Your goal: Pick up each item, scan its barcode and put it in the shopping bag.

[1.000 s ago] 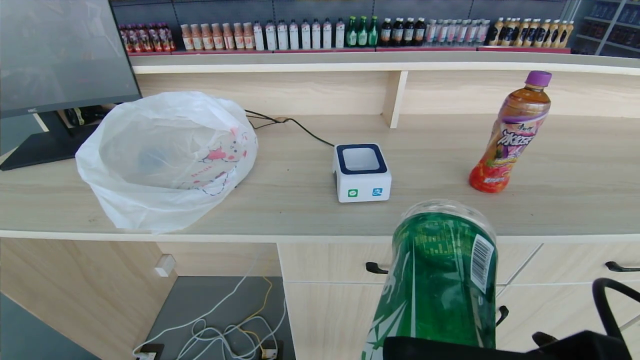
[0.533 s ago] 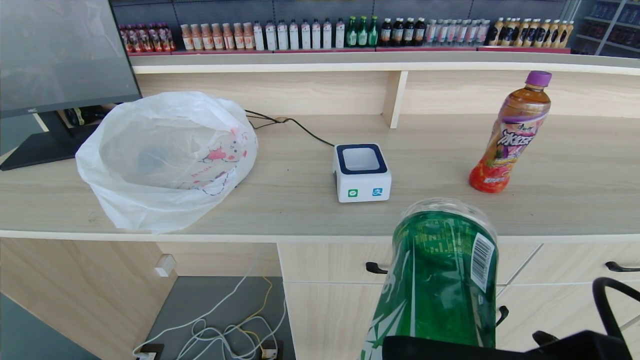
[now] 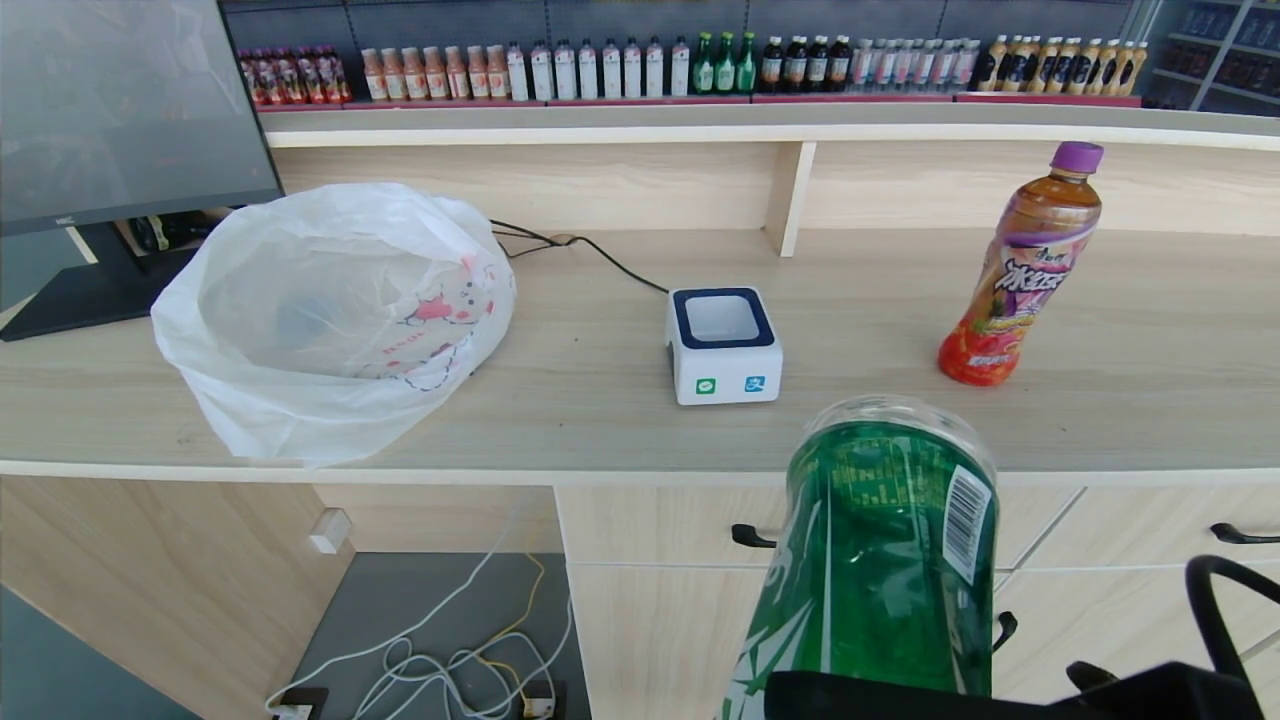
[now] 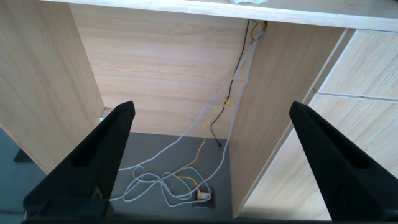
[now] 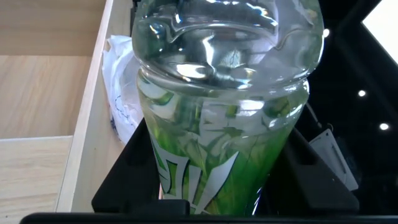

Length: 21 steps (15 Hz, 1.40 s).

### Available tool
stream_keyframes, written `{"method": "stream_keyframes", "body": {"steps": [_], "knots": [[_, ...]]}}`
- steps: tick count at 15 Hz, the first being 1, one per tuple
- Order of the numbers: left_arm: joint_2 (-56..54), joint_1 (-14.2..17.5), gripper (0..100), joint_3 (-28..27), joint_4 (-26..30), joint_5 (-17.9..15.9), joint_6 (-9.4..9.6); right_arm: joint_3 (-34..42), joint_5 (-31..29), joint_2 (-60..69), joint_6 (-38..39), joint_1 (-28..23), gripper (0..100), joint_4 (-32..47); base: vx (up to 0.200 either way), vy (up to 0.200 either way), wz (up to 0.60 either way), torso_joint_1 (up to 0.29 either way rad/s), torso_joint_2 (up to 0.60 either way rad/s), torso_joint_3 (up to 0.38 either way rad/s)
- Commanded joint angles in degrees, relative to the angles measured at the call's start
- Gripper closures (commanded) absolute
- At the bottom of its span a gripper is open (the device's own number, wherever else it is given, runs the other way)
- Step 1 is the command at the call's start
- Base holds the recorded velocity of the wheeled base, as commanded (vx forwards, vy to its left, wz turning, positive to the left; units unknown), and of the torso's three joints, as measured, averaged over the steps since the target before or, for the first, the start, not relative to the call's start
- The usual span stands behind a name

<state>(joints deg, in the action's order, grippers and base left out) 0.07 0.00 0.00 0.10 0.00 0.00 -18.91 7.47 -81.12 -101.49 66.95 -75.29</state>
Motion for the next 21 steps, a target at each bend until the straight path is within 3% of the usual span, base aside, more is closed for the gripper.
{"method": "stream_keyframes", "body": {"steps": [1,5,10,12,13,21], "knots": [[0.0,0.0,0,0.0,0.0,0.0,0.00,0.0,0.0,0.0,-0.1,0.0,100,0.0,0.000,0.000,0.00,0.000,0.00,0.000],[0.0,0.0,0,0.0,0.0,0.0,0.00,-2.1,0.1,0.4,3.2,1.1,100,-0.1,0.000,0.000,0.00,0.000,0.00,0.000],[0.0,0.0,0,0.0,0.0,0.0,0.00,-10.8,-0.3,0.3,18.8,1.1,100,-0.1,0.000,0.000,0.00,0.000,0.00,0.000],[0.0,0.0,0,0.0,0.0,0.0,0.00,-12.5,-0.3,0.3,20.2,0.7,100,0.0,0.000,0.000,0.00,0.000,0.00,0.000],[0.0,0.0,0,0.0,0.0,0.0,0.00,-15.8,-0.4,-0.4,26.0,-3.0,100,0.8,0.000,0.000,0.00,0.000,0.00,0.000],[0.0,0.0,0,0.0,0.0,0.0,0.00,-20.8,-0.4,-1.8,46.1,-20.4,100,4.7,0.000,0.000,0.00,0.000,0.00,0.000]]}}
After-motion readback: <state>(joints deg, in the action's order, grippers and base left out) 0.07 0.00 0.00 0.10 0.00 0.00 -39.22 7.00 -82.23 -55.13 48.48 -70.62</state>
